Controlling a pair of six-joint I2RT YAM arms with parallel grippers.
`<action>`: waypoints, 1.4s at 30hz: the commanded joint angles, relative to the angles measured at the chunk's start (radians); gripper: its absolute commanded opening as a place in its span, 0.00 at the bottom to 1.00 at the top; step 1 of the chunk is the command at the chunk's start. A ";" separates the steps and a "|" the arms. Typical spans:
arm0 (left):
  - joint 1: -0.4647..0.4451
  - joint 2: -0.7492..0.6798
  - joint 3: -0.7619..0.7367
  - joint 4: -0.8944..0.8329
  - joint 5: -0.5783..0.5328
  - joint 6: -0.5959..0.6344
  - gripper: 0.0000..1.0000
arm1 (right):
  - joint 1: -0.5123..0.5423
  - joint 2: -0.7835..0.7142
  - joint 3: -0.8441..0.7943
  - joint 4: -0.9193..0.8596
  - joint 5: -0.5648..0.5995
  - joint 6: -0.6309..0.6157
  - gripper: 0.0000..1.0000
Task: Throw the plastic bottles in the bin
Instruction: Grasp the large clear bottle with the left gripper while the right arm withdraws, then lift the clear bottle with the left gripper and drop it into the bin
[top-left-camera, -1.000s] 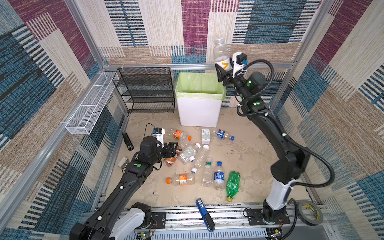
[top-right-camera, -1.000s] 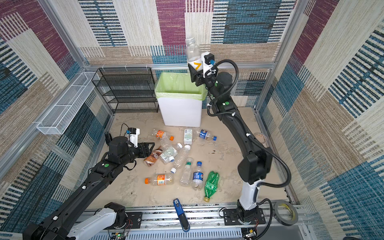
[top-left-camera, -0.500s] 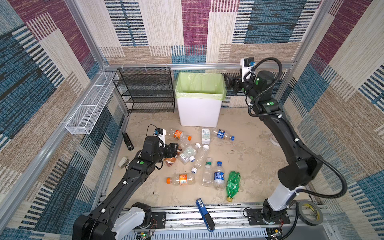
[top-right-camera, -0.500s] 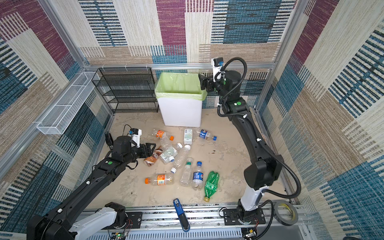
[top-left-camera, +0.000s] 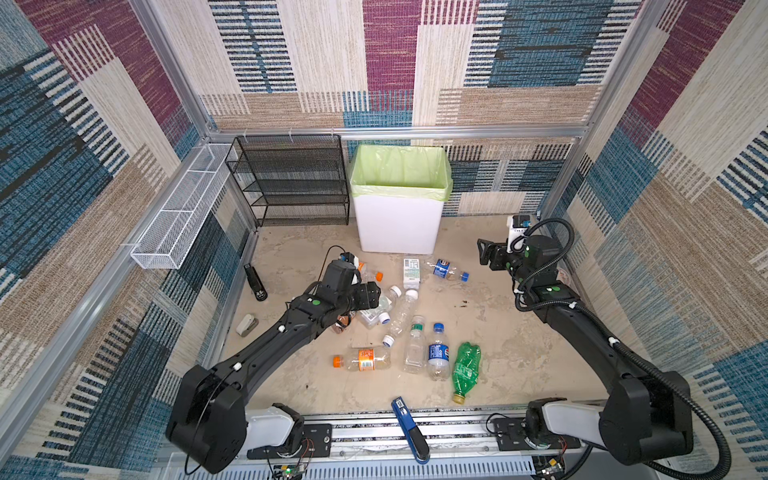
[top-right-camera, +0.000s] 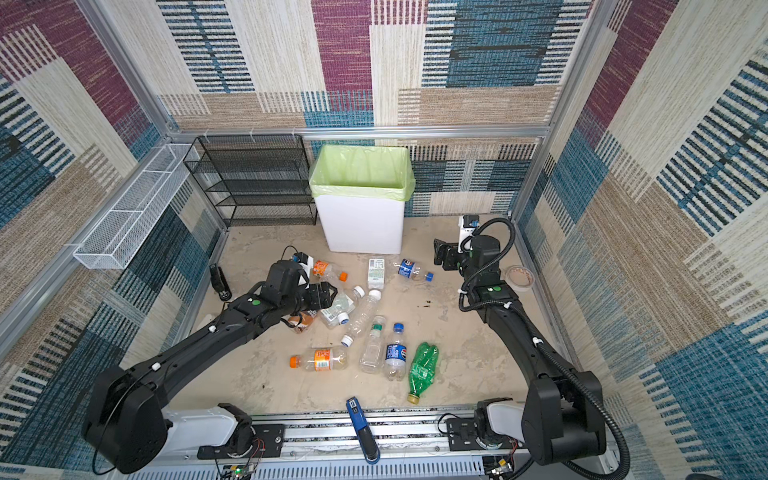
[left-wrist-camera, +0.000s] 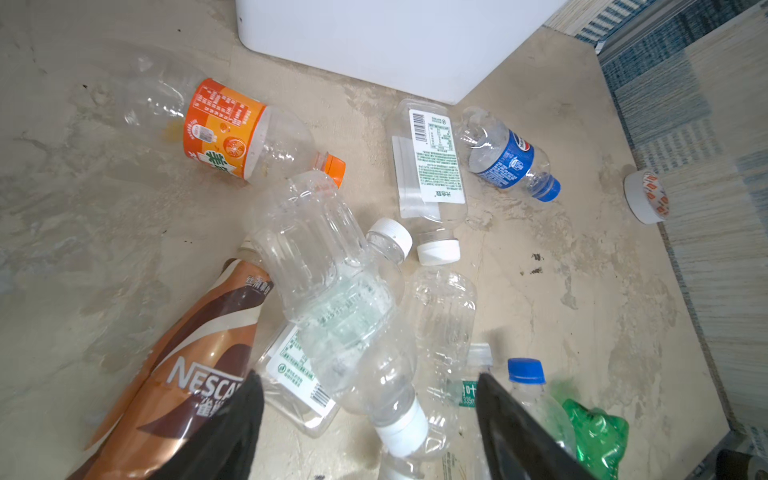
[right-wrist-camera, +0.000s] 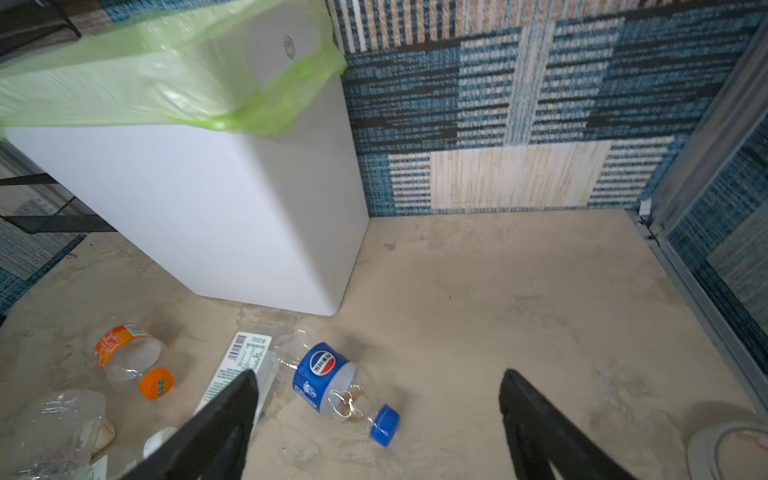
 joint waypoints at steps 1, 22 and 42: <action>-0.003 0.069 0.050 -0.056 -0.006 -0.059 0.81 | -0.007 -0.005 -0.021 0.043 0.009 0.024 0.91; -0.003 0.336 0.200 -0.108 -0.011 -0.117 0.71 | -0.027 0.051 -0.059 0.122 -0.044 0.069 0.90; -0.002 0.090 0.091 0.022 -0.073 0.038 0.57 | -0.027 0.157 -0.078 0.164 -0.111 0.124 0.87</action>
